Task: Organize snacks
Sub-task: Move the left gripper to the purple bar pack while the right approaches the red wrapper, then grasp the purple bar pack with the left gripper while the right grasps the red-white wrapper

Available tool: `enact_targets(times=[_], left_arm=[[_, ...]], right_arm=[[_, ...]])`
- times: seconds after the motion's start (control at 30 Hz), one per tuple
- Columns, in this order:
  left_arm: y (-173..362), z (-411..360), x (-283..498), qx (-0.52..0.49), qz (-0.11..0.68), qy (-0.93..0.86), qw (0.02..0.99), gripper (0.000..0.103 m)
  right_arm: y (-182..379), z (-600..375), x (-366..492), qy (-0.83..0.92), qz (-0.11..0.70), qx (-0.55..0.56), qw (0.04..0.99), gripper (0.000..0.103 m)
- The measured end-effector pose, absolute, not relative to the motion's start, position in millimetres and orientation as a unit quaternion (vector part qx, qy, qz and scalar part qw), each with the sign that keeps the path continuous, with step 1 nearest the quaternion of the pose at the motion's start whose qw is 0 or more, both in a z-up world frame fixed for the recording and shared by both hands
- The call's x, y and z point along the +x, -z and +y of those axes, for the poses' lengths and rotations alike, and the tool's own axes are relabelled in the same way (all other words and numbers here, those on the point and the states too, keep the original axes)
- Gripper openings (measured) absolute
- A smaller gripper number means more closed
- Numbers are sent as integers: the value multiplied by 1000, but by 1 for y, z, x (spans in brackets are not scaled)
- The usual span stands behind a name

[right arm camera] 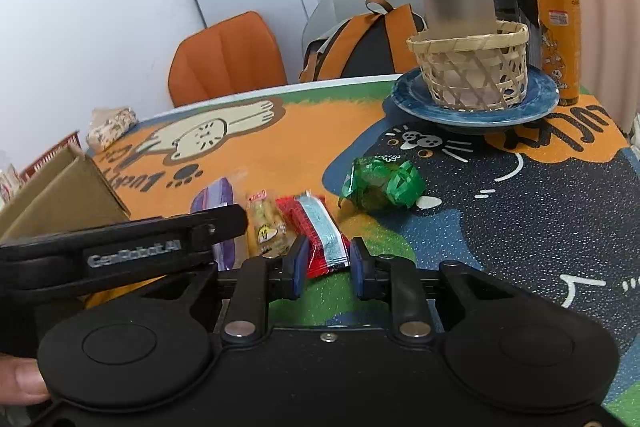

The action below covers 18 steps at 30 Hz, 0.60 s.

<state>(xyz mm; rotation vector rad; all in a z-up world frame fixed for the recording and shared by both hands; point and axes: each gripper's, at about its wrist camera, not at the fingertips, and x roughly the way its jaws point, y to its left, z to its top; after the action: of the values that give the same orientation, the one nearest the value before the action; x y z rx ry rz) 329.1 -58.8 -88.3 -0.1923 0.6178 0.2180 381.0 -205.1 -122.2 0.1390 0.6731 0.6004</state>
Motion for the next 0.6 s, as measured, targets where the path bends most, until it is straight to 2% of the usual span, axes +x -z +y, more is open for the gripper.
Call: enact_targets(times=[0.23, 0.37, 0.43, 0.6], left_arm=[[92, -54, 327, -89, 313, -110, 939, 77], [95, -48, 325, -95, 320, -115, 936, 77], [95, -44, 321, -94, 321, -120, 935, 77], [100, -39, 314, -89, 325, -120, 934, 68]], right_arm=[[119, -201, 378, -299, 328, 43, 895, 27], [118, -197, 374, -297, 313, 12, 902, 38], [119, -197, 375, -299, 313, 10, 901, 40], [118, -203, 379, -304, 306, 39, 901, 40]])
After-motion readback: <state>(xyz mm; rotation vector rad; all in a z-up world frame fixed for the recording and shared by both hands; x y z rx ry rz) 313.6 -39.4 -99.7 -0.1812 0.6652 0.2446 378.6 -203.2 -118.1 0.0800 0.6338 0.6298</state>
